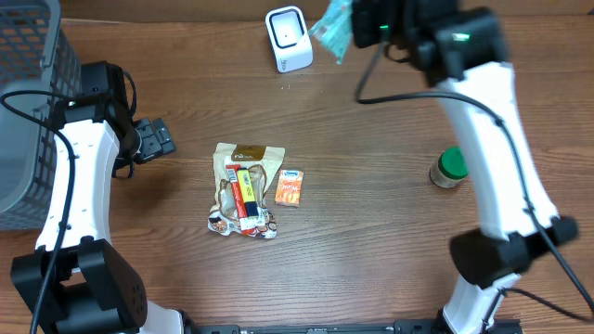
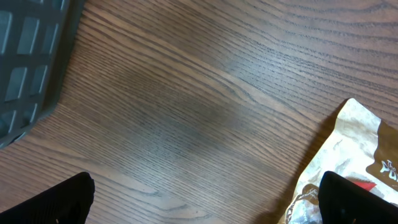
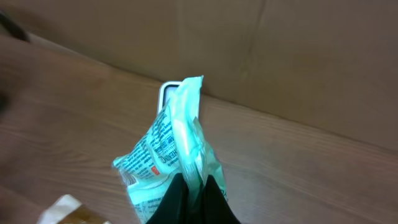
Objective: Scan the item barcode
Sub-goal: 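Lift the wipes pack and carry it toward the white scanner, then hold the wipes pack in front of the white scanner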
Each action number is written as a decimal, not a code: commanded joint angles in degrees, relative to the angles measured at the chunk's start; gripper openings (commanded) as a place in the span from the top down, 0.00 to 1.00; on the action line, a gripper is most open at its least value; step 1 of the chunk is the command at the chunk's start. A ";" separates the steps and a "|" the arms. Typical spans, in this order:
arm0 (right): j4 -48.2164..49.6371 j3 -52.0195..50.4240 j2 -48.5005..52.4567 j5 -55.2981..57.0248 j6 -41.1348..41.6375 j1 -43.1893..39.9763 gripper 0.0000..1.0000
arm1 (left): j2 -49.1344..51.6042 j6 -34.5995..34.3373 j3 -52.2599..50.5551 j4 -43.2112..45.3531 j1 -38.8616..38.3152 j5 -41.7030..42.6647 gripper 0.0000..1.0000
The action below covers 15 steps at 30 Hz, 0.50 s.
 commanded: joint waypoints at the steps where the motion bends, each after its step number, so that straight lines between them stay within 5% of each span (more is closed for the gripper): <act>1: 6.01 1.03 4.83 16.94 -1.11 3.56 0.96 | 0.48 0.87 0.81 0.04 -0.04 -0.07 0.00; 5: 13.20 1.01 10.82 23.80 -3.41 6.16 0.96 | 0.48 0.87 0.81 0.04 -0.04 -0.07 0.00; 15: 39.34 1.01 26.16 40.46 -26.29 9.99 0.96 | 0.48 0.87 0.81 0.04 -0.04 -0.07 0.00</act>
